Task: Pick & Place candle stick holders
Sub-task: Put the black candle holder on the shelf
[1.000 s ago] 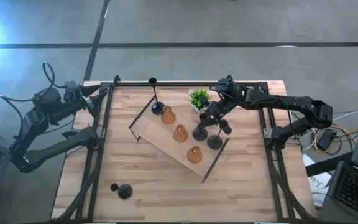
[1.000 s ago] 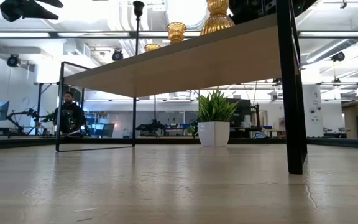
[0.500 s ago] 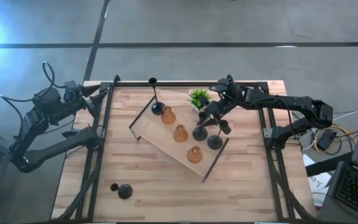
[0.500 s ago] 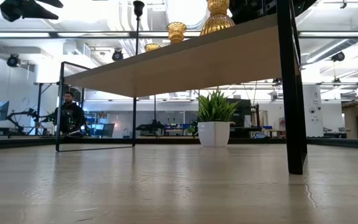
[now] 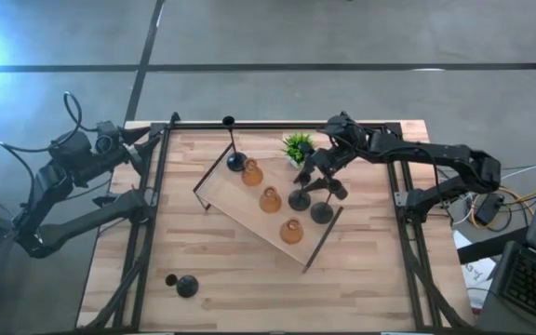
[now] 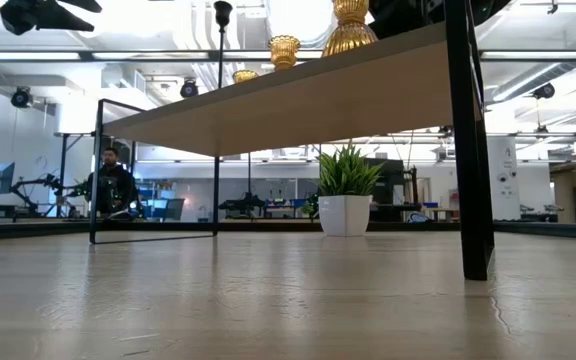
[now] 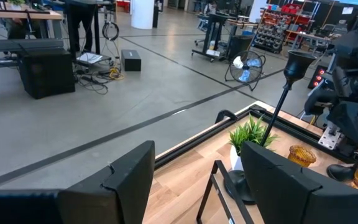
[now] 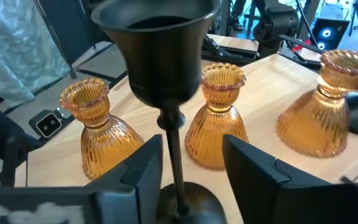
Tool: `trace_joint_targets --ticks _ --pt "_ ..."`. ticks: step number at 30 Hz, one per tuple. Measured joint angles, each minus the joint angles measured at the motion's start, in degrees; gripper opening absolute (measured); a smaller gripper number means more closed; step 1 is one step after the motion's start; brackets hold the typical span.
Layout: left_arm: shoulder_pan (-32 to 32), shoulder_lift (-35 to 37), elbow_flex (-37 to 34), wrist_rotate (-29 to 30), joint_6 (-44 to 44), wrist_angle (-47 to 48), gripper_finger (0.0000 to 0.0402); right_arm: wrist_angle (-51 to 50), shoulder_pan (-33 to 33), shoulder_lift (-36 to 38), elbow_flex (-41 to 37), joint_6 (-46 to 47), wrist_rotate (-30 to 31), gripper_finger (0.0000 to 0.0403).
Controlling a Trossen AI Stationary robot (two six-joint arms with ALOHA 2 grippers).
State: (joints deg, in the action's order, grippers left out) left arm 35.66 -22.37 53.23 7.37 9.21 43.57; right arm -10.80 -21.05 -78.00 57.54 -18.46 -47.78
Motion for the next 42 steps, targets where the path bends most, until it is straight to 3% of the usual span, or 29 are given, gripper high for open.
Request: trace_joint_targets --ticks 7,14,25,30,36,42 --pt "0.0 0.0 0.0 0.0 0.0 0.0 0.0243 -4.1 -1.5 2.7 0.0 0.0 0.0 0.0189" --pt "0.0 0.0 0.0 0.0 0.0 0.0 0.0243 -10.5 -5.8 7.8 0.0 -1.1 0.0 0.0187" --pt "0.0 0.0 0.0 0.0 0.0 0.0 0.0243 -25.6 -19.6 22.1 0.0 -2.2 3.0 0.0164" --pt "0.0 0.0 0.0 0.0 0.0 0.0 0.0243 -30.8 -24.8 34.0 0.0 3.1 3.0 0.0121" --pt "0.0 0.0 0.0 0.0 0.0 0.0 0.0243 -34.6 -22.2 47.4 -0.3 14.9 3.5 0.002" --pt "0.0 0.0 0.0 0.0 0.0 0.0 0.0243 -39.1 -17.2 56.8 -3.7 21.3 18.7 0.0008"
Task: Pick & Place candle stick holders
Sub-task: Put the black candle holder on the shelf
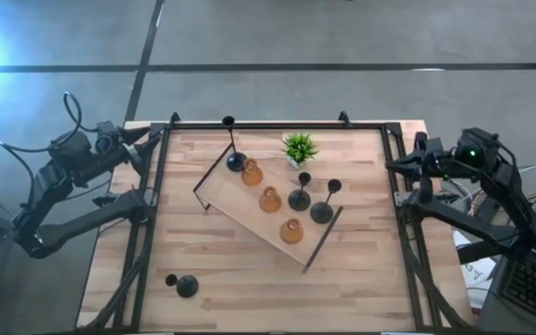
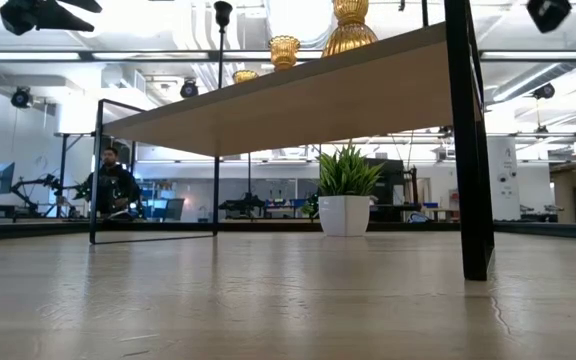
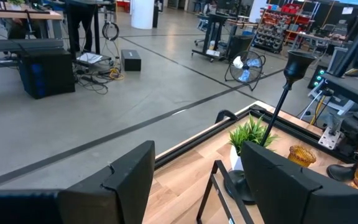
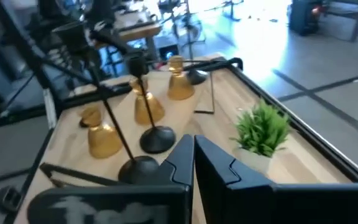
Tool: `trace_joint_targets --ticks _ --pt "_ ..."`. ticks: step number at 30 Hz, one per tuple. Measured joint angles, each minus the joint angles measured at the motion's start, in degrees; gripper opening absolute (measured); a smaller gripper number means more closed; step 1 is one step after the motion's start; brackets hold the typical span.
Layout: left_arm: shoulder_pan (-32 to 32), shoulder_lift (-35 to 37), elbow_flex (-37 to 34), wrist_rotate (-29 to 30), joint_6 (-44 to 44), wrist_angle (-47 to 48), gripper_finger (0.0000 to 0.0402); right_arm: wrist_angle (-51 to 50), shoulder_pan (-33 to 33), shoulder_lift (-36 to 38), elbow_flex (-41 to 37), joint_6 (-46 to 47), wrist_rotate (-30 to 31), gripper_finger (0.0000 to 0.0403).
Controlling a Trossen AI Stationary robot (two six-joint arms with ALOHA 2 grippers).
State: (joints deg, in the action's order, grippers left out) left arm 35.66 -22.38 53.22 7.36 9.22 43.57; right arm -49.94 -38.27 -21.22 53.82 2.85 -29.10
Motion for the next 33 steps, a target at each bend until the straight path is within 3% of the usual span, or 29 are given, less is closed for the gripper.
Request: trace_joint_targets --ticks 7,18,24,27,30,33 --pt "0.0 0.0 0.0 0.0 0.0 0.0 0.0243 8.4 0.5 8.4 -10.0 5.2 1.5 0.0008" --pt "0.0 0.0 0.0 0.0 0.0 0.0 0.0243 21.7 0.5 20.9 -25.2 6.6 12.4 0.0008" --pt "0.0 0.0 0.0 0.0 0.0 0.0 0.0243 35.1 0.5 19.4 -31.6 8.0 14.2 0.0008" --pt "0.0 0.0 0.0 0.0 0.0 0.0 0.0243 41.3 0.5 17.6 -34.8 13.0 14.1 0.0008" --pt "0.0 0.0 0.0 0.0 0.0 0.0 0.0243 42.7 0.5 15.8 -36.9 19.2 14.0 0.0008" --pt "0.0 0.0 0.0 0.0 0.0 0.0 0.0243 41.0 0.5 14.7 -38.3 18.5 14.0 0.0008"
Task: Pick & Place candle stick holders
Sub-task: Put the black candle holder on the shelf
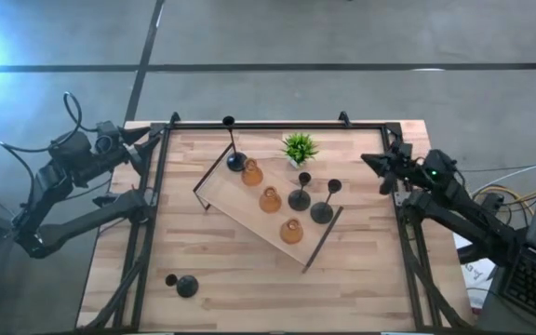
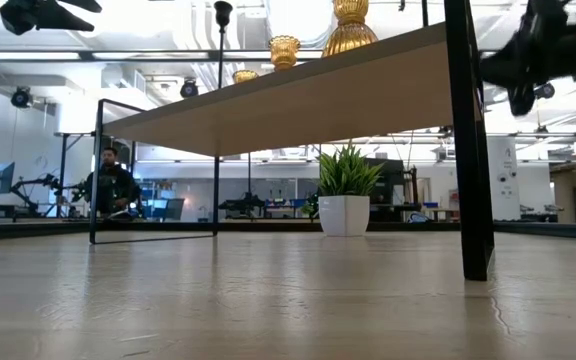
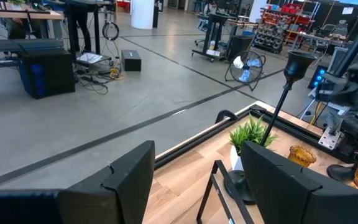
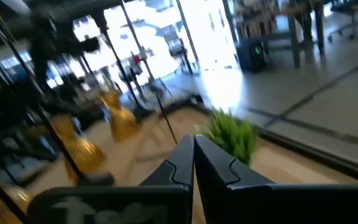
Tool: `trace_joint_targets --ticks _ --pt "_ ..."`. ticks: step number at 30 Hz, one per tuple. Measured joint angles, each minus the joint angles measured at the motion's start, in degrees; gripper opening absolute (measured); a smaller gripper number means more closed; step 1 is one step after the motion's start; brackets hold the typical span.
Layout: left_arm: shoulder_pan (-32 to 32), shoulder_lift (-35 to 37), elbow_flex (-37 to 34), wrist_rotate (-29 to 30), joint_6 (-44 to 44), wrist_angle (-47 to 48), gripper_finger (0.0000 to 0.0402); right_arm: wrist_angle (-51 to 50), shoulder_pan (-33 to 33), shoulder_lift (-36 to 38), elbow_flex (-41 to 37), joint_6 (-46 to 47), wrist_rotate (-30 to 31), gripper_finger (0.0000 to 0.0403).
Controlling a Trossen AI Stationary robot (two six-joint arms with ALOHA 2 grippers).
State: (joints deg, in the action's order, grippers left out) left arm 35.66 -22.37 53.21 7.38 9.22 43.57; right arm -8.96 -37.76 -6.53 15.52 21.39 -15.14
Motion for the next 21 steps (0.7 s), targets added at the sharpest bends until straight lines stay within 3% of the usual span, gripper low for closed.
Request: trace_joint_targets --ticks 10,16,21 --pt "0.0 0.0 0.0 0.0 0.0 0.0 0.0243 1.4 0.2 -0.6 -4.8 -9.8 0.2 0.0008" --pt "0.0 0.0 0.0 0.0 0.0 0.0 0.0243 1.9 3.4 6.6 -8.8 -10.5 0.4 0.0008" --pt "0.0 0.0 0.0 0.0 0.0 0.0 0.0243 2.5 6.4 6.5 -10.7 -13.0 1.1 0.0008"
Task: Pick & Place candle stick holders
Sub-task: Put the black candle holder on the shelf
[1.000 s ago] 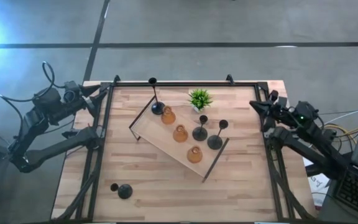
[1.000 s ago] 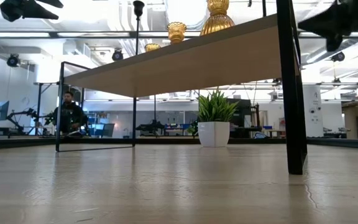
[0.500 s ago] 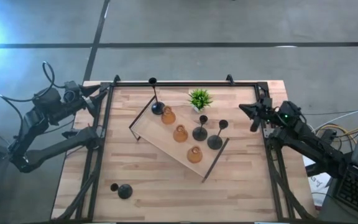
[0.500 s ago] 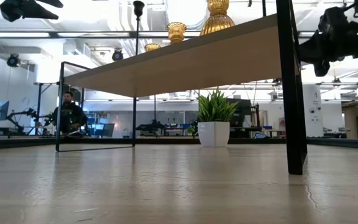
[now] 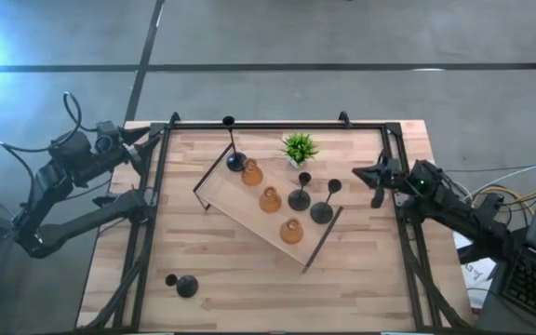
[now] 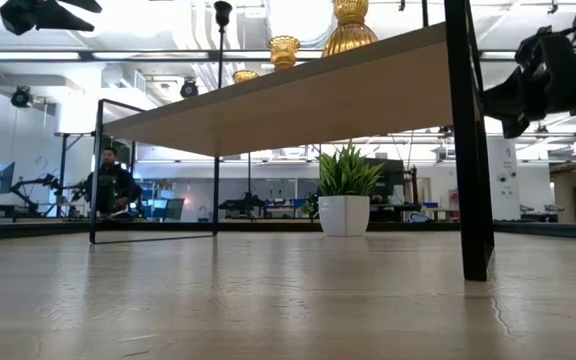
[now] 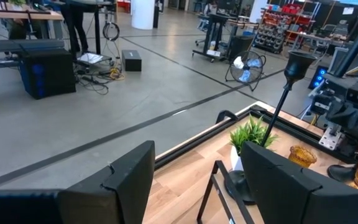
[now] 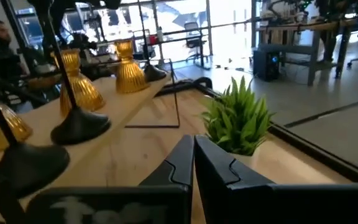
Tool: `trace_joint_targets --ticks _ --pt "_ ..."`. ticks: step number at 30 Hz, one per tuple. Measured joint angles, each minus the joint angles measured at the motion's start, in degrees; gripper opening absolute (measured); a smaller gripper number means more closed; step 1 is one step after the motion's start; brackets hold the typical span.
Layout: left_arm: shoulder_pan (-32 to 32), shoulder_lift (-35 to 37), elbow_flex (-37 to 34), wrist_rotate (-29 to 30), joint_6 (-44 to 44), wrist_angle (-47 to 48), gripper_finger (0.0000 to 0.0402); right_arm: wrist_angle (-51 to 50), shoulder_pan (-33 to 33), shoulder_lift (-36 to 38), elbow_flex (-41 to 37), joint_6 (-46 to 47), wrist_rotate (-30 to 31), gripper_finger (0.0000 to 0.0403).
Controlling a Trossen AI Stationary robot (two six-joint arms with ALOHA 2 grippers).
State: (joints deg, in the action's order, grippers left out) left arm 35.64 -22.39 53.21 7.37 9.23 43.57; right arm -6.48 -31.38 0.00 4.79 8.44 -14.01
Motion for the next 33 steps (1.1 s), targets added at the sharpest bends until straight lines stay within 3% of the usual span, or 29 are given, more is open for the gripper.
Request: trace_joint_targets --ticks 6,11,13,19,33 --pt "0.0 0.0 0.0 0.0 0.0 0.0 0.0243 5.7 9.0 0.0 -3.2 -5.3 5.5 0.0009" --pt "0.0 0.0 0.0 0.0 0.0 0.0 0.0243 6.9 17.0 0.0 -4.1 -9.1 16.6 0.0009" --pt "0.0 0.0 0.0 0.0 0.0 0.0 0.0243 7.4 19.5 0.0 -4.2 -11.2 18.3 0.0009" --pt "0.0 0.0 0.0 0.0 0.0 0.0 0.0243 7.7 23.3 0.0 -4.2 -14.4 18.9 0.0009" --pt "0.0 0.0 0.0 0.0 0.0 0.0 0.0243 7.8 23.5 -0.9 -4.3 -11.6 18.6 0.0009"
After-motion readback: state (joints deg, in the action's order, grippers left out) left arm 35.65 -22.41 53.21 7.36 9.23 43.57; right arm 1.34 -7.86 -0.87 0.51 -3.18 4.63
